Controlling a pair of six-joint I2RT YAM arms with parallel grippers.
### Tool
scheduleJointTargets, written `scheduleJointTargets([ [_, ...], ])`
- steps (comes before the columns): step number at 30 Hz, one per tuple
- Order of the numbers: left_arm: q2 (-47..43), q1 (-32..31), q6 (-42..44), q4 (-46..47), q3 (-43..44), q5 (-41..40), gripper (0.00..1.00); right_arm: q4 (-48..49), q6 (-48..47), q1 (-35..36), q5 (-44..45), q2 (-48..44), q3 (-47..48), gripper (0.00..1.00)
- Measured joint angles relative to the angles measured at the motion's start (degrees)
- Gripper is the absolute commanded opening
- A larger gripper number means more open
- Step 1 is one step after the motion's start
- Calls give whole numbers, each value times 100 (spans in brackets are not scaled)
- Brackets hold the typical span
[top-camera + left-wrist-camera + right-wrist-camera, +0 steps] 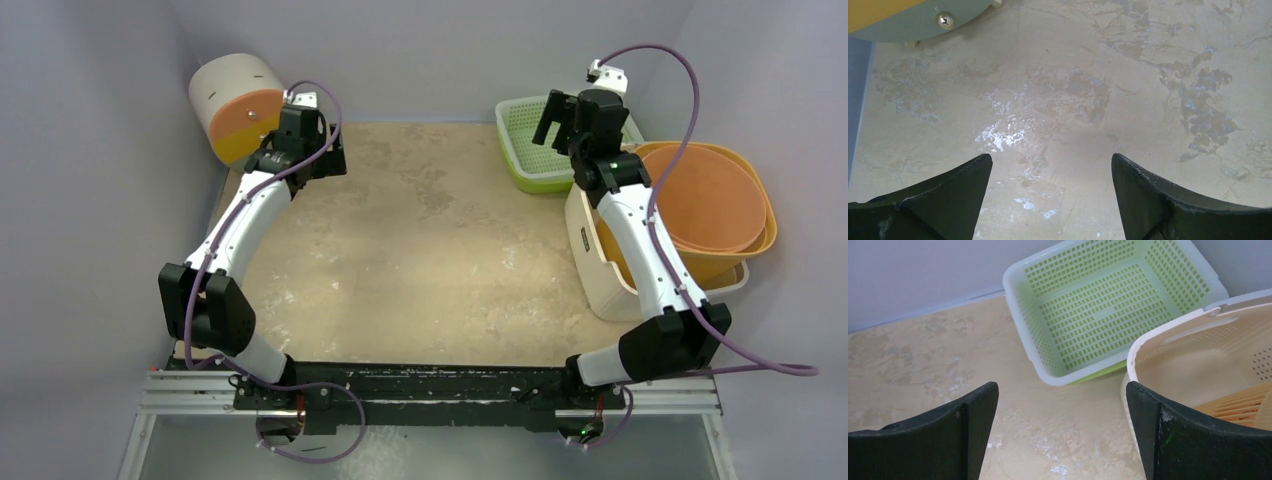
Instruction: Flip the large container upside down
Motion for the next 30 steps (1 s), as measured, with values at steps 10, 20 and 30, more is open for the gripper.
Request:
scheduleJointTargets([
  [10,0,0,7,-20,94,7,86,-225,-660,0,15,131,107,100],
  [20,-15,-17,-20,11,-79,199,86,-1497,-1014,2,599,951,1558,84],
  [30,-13,-461,-199,157,-844,437,86,-2704,-332,0,1397,358,1980,67],
])
